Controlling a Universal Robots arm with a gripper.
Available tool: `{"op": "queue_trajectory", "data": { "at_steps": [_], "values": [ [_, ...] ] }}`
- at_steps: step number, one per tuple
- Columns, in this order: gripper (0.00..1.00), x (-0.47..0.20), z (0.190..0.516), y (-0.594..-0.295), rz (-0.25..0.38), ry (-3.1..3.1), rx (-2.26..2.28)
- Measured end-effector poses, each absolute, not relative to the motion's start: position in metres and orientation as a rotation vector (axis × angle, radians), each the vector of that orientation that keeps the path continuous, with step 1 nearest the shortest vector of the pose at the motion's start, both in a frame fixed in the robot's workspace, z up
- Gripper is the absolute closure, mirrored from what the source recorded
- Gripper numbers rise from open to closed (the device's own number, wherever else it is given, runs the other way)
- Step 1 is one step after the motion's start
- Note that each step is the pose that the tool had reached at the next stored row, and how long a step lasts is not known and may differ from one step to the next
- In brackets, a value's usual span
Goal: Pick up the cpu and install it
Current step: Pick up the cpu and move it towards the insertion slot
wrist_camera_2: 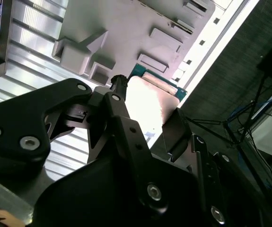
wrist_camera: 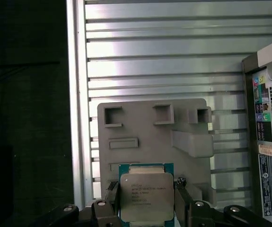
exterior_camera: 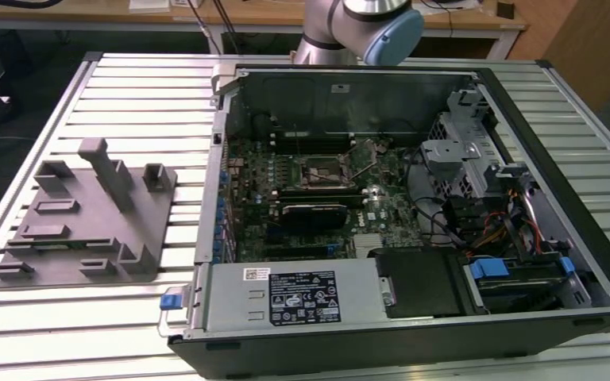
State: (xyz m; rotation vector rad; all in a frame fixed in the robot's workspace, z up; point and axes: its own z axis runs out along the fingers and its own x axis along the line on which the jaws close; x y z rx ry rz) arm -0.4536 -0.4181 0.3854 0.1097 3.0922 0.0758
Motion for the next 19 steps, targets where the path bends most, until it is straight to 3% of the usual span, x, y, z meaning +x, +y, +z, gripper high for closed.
{"op": "queue_trajectory", "data": {
  "at_steps": [19],
  "values": [
    [0.45,-0.429,0.385,-0.418,0.076,3.092,0.110]
  ]
}}
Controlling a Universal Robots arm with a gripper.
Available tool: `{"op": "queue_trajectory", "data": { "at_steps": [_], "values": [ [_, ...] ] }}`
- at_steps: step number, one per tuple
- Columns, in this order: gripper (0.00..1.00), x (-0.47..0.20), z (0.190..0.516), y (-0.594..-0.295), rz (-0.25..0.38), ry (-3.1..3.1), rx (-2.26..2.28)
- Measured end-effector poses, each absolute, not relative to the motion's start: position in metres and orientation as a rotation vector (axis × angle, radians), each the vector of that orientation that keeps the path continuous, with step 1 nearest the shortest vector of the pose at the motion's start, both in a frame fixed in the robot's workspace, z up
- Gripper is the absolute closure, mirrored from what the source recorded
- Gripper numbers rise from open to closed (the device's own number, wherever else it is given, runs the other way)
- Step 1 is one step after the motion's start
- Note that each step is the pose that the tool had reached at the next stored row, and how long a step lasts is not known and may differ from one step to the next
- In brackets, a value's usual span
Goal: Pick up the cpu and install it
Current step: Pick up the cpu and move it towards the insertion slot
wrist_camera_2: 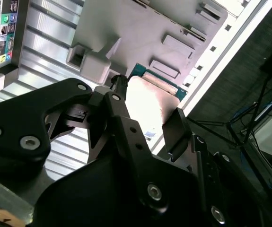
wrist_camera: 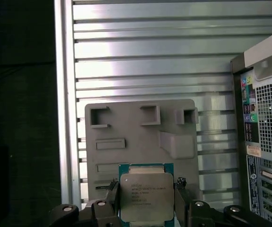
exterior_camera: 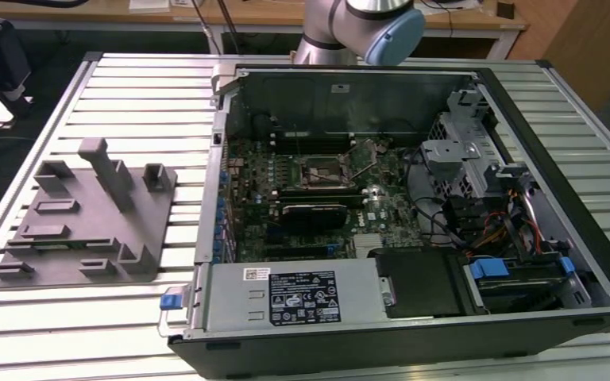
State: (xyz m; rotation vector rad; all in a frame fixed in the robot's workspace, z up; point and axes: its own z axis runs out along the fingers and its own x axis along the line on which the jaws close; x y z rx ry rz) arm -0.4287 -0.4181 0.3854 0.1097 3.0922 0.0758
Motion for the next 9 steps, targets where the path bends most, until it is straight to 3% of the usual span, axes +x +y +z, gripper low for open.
{"op": "queue_trajectory", "data": {
  "at_steps": [9],
  "values": [
    [0.45,-0.413,0.385,-0.418,0.076,3.092,0.110]
  ]
}}
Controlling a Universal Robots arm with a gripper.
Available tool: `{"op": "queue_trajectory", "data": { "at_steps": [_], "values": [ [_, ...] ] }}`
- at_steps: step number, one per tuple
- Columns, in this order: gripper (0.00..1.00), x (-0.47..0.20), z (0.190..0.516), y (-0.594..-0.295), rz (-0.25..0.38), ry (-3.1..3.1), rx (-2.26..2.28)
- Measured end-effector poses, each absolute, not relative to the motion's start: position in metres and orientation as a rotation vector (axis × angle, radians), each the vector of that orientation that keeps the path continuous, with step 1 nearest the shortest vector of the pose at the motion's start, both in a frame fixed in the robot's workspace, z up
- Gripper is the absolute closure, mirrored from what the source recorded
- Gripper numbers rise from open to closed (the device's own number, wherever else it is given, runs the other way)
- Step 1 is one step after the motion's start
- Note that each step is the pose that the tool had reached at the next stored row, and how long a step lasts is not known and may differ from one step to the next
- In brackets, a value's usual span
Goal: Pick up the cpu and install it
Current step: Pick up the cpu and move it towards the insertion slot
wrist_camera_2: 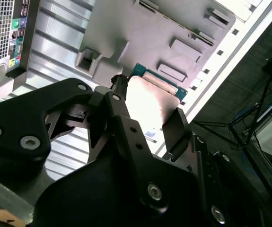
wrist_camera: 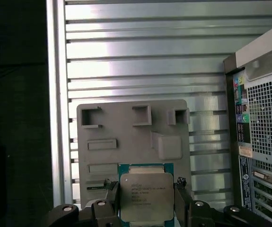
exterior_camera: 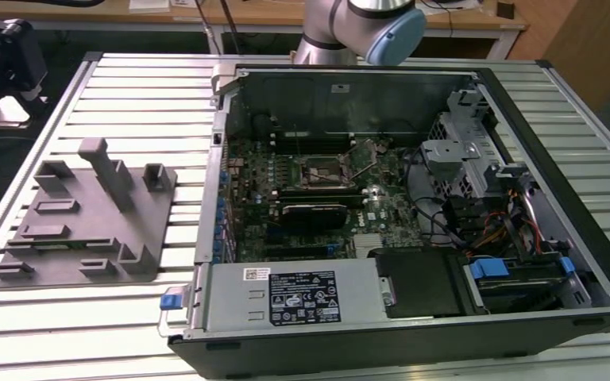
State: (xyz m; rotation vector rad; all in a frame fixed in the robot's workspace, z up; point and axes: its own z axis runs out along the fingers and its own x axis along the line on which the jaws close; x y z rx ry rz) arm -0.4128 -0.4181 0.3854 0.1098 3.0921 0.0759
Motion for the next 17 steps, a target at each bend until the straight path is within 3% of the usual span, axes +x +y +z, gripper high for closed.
{"op": "queue_trajectory", "data": {
  "at_steps": [17],
  "values": [
    [0.45,-0.379,0.385,-0.418,0.076,3.092,0.110]
  ]
}}
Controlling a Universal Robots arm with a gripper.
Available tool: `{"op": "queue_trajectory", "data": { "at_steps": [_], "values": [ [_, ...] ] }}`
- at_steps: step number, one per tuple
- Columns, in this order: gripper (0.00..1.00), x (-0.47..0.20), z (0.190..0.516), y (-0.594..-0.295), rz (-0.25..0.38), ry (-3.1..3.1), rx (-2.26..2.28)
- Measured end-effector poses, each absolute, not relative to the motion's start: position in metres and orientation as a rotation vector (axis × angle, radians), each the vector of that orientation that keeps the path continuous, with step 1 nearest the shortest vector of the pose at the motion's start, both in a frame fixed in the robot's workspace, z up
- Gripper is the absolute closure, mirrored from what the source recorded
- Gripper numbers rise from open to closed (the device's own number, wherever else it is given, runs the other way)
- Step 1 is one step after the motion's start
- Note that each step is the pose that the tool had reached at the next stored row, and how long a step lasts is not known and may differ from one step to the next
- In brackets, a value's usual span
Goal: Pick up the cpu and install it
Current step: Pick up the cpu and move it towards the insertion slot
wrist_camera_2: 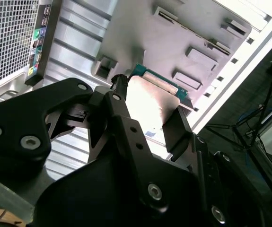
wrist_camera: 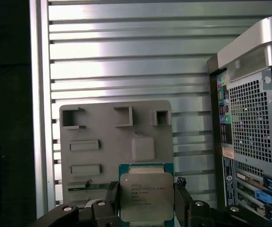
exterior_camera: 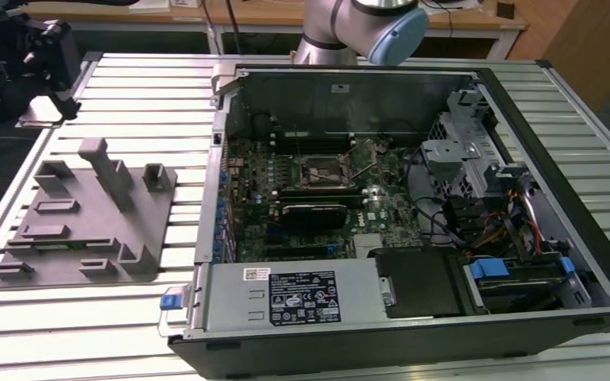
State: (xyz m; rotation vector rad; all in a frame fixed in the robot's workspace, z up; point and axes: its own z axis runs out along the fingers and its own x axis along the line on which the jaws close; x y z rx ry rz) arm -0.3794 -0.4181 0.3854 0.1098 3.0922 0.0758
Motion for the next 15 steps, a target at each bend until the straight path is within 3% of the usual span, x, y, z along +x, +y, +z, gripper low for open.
{"op": "queue_trajectory", "data": {
  "at_steps": [15],
  "values": [
    [0.45,-0.346,0.385,-0.418,0.076,3.092,0.110]
  ]
}}
